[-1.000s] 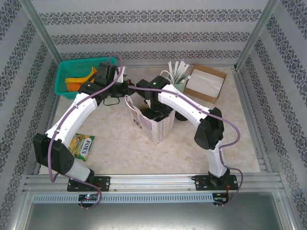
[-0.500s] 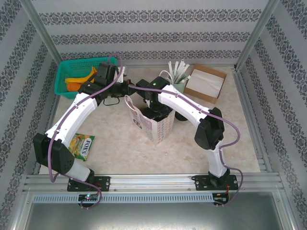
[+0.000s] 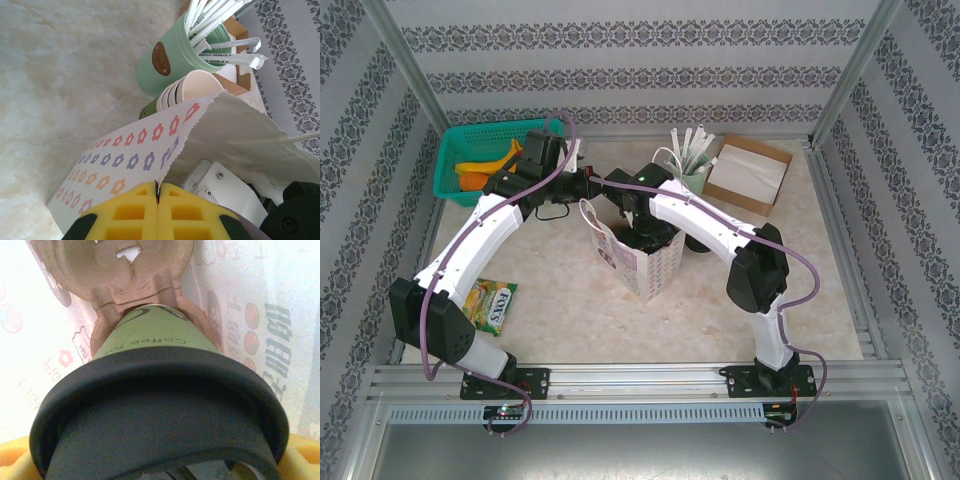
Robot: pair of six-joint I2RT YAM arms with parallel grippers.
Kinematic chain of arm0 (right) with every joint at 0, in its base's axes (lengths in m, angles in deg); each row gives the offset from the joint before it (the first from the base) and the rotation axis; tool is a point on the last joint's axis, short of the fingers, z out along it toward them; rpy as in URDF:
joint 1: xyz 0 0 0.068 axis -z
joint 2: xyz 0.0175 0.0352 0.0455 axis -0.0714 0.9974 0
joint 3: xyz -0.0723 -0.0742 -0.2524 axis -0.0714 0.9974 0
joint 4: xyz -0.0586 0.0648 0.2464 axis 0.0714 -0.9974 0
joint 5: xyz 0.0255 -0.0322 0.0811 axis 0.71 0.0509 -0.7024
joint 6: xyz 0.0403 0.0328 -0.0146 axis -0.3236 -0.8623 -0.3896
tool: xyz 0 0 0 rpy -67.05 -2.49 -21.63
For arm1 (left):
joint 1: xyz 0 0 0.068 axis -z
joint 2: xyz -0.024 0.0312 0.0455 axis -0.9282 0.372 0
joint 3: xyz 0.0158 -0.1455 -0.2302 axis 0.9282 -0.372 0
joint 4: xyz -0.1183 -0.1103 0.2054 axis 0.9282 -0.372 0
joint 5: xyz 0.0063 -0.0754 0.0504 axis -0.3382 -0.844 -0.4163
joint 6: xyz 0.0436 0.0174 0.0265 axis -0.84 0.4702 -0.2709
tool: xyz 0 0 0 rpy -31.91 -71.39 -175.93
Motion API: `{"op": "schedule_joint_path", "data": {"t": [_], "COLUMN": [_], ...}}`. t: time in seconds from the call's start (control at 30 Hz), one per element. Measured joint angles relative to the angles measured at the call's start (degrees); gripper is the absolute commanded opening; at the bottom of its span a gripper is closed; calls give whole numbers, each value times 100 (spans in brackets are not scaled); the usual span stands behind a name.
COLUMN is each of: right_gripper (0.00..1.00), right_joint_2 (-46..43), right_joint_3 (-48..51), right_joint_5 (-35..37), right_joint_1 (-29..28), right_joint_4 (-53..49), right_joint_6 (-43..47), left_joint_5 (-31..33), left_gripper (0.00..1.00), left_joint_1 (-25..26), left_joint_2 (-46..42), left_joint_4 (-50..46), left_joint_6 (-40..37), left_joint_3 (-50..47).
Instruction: Pack the takeout coffee
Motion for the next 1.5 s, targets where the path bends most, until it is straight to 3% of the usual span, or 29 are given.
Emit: {"op": "schedule_joint_path", "data": {"t": [1.5], "right_gripper": [74], "right_joint_2": [-35], "right_joint_3": [72], "right_joint_5": [4], "right_joint_1": [7], "right_joint_4": [-219], "right_joint_6": [-17], "left_joint_5": [-48], "left_gripper": [0], "left_joint_1": [0], "left_joint_2": [0], "left_joint_4": [0], "left_joint_6": [0], "left_joint_3": [0]}}
